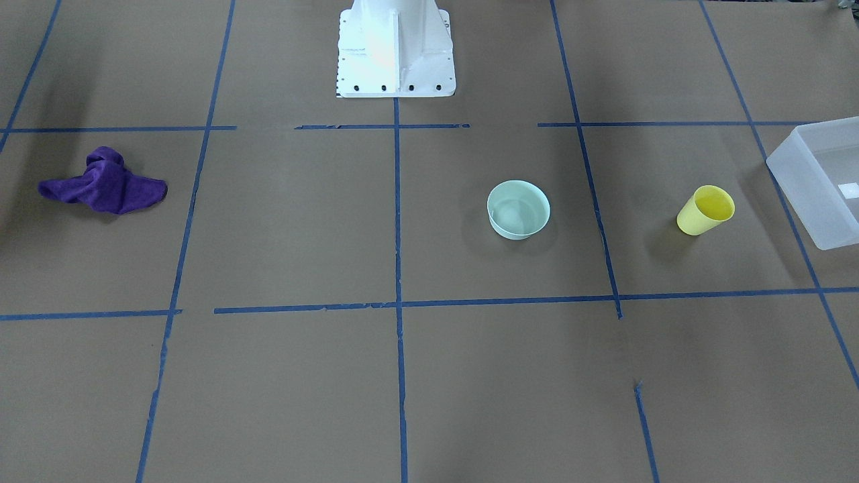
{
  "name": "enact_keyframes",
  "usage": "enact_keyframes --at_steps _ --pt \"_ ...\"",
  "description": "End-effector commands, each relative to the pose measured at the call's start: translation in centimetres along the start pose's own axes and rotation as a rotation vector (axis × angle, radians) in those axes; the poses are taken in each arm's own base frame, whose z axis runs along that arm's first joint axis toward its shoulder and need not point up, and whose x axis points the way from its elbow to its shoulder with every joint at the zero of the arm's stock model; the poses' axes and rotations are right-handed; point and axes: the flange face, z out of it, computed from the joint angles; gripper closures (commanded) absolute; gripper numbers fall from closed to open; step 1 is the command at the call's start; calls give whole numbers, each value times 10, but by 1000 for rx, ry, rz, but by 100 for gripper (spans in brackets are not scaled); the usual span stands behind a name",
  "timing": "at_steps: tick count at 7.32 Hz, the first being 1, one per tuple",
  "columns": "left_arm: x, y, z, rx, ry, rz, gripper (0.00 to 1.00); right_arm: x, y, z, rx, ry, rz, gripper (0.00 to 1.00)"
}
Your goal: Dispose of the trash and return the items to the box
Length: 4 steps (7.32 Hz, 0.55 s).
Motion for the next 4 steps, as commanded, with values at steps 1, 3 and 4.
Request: enact_keyframes --at_steps 1,3,4 --pt "2 -1 -1 4 -1 9 0 1 1 1 -3 1 1 0" --pt "2 -1 -2 6 0 9 0 3 3 3 -7 3 5 0" --pt "2 -4 -2 12 -4 18 0 2 3 2 -7 2 7 0"
